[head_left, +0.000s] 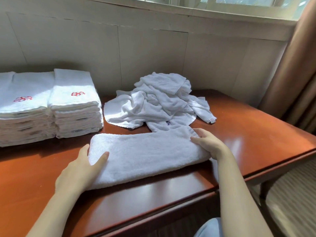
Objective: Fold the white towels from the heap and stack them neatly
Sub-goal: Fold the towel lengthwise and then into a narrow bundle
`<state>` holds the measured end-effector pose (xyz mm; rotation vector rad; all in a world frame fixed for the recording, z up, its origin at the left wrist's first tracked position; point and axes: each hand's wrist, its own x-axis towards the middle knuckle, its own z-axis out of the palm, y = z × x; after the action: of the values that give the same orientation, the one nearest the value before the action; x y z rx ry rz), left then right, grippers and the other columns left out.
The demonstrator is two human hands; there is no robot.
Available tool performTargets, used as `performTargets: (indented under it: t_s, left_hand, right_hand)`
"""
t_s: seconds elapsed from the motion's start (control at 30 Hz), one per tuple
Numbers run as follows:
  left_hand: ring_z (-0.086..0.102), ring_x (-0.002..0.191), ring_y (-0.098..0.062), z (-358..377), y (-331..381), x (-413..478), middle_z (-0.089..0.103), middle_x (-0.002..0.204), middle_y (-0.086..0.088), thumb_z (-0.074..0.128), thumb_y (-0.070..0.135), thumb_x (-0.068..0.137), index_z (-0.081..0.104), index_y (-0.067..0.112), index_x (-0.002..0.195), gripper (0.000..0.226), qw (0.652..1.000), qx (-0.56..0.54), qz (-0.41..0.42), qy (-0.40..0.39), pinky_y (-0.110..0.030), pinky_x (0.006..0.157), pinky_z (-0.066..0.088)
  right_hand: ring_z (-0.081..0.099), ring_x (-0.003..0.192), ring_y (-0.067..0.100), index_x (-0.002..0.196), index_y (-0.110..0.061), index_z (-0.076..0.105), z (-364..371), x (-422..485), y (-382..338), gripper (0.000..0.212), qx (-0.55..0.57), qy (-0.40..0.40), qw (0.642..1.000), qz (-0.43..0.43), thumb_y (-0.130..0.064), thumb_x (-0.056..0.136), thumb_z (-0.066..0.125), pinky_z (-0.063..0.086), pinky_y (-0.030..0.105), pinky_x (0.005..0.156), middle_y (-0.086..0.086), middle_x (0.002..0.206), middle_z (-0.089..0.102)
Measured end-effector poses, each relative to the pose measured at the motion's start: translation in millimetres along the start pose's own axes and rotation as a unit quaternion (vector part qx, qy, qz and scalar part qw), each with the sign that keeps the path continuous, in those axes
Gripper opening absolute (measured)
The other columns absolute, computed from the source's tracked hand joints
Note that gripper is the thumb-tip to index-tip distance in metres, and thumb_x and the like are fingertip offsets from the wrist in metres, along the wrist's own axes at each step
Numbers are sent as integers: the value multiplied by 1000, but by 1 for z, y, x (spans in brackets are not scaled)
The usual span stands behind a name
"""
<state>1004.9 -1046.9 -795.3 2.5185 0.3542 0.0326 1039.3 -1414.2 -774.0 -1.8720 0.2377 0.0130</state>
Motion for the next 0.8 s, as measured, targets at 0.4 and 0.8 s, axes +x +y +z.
performTargets:
  t_s: [0.4,0.8]
  left_hand:
    - [57,105,-31,0,2,4,62,116,-4,47,73,79,46,20,128,71,999,12,-50,-14,-41,88,46]
    - [63,91,-29,-12,14,-8,68,93,-6,66,58,62,66,12,90,55,963,-238,-98,-73,-42,91,48]
  right_hand:
    - [56,115,25,115,-20,62,4,12,11,33,-254,239,936,42,-30,84,64,44,32,86,2,121,62]
    - [58,82,38,92,-4,70,55,-22,-16,15,-357,394,816,-226,-1,82,60,39,41,77,17,85,65]
